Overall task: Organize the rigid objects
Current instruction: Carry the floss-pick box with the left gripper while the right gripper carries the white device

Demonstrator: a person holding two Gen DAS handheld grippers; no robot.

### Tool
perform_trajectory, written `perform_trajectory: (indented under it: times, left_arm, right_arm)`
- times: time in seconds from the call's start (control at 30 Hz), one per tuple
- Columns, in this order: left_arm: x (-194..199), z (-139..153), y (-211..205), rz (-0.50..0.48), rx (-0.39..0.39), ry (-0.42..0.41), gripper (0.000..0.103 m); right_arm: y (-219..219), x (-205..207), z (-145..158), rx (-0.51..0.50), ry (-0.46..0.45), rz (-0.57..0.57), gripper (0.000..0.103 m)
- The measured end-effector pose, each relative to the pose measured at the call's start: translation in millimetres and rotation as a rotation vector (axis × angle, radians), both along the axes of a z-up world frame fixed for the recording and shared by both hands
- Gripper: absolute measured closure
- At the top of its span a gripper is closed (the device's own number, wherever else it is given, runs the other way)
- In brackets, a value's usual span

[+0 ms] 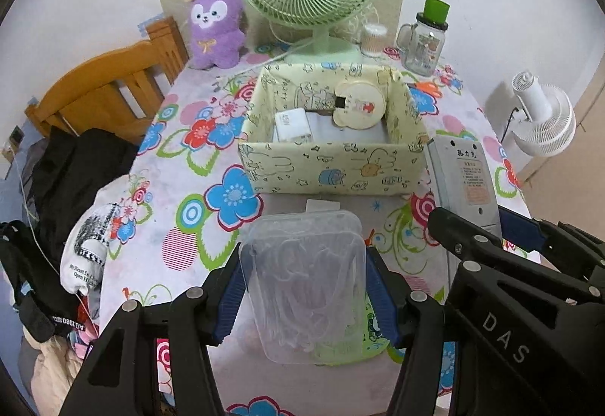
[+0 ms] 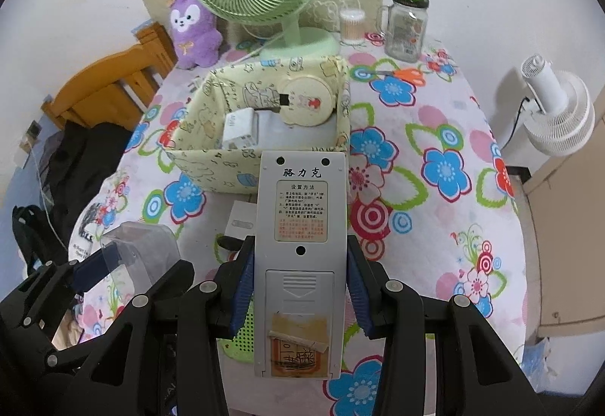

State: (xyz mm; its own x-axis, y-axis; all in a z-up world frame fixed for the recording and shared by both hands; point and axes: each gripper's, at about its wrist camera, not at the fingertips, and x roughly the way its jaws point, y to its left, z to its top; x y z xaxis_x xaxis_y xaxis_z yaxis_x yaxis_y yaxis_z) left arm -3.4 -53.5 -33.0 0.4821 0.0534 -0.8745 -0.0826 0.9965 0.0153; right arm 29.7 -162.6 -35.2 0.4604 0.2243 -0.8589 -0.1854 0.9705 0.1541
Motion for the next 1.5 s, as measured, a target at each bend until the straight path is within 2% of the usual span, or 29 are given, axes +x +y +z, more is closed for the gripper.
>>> perform_trajectory:
  times: [0.33, 0.67, 1.5]
  left_arm:
    - [0.1, 8.1, 3.1, 0.003, 0.003, -0.011, 0.042]
    - [23.4, 13.1, 12.7, -0.054, -0.011, -0.017, 0.042]
    - [105.1, 19.4, 38.2, -0.093, -0.038, -0.031, 0.042]
  right_arm:
    - [-0.8, -0.6, 9.7, 0.016, -0.015, 0.003, 0.056]
    - [6.6, 13.7, 17.1, 0.004, -0.021, -0.051, 0.056]
    - [36.3, 99.4, 30.2, -0.042, -0.040, -0.065, 0.056]
